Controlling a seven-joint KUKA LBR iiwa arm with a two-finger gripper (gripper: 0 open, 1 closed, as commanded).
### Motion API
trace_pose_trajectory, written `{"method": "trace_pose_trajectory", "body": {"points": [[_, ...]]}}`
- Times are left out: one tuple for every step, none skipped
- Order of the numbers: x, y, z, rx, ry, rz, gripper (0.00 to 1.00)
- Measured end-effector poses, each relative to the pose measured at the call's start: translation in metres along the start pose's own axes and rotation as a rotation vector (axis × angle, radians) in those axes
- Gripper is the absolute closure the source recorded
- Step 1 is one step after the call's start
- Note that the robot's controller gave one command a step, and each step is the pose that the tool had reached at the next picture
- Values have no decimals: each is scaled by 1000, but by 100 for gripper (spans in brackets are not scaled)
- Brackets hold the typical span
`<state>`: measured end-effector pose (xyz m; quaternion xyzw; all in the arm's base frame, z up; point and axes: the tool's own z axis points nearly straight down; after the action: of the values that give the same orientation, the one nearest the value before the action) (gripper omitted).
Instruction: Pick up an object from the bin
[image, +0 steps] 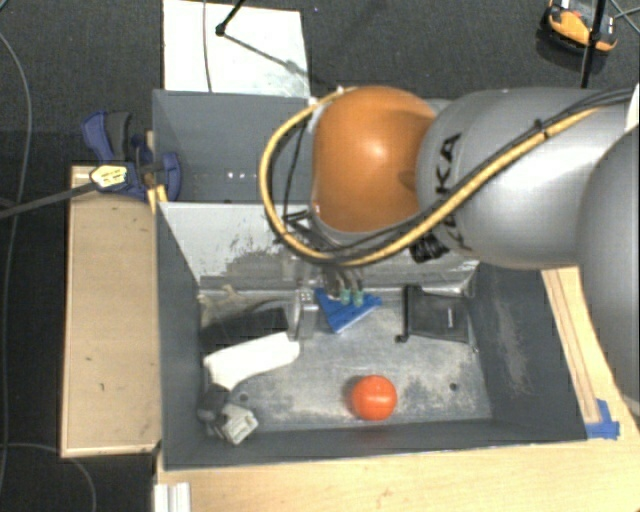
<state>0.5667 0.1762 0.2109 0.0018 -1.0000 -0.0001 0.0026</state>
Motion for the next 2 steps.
{"method": "trace_pose_trajectory", "body": {"points": [[-2,-1,-5,-2,-8,4,0],[-8,8,24,-3,-15,-41,0]]}}
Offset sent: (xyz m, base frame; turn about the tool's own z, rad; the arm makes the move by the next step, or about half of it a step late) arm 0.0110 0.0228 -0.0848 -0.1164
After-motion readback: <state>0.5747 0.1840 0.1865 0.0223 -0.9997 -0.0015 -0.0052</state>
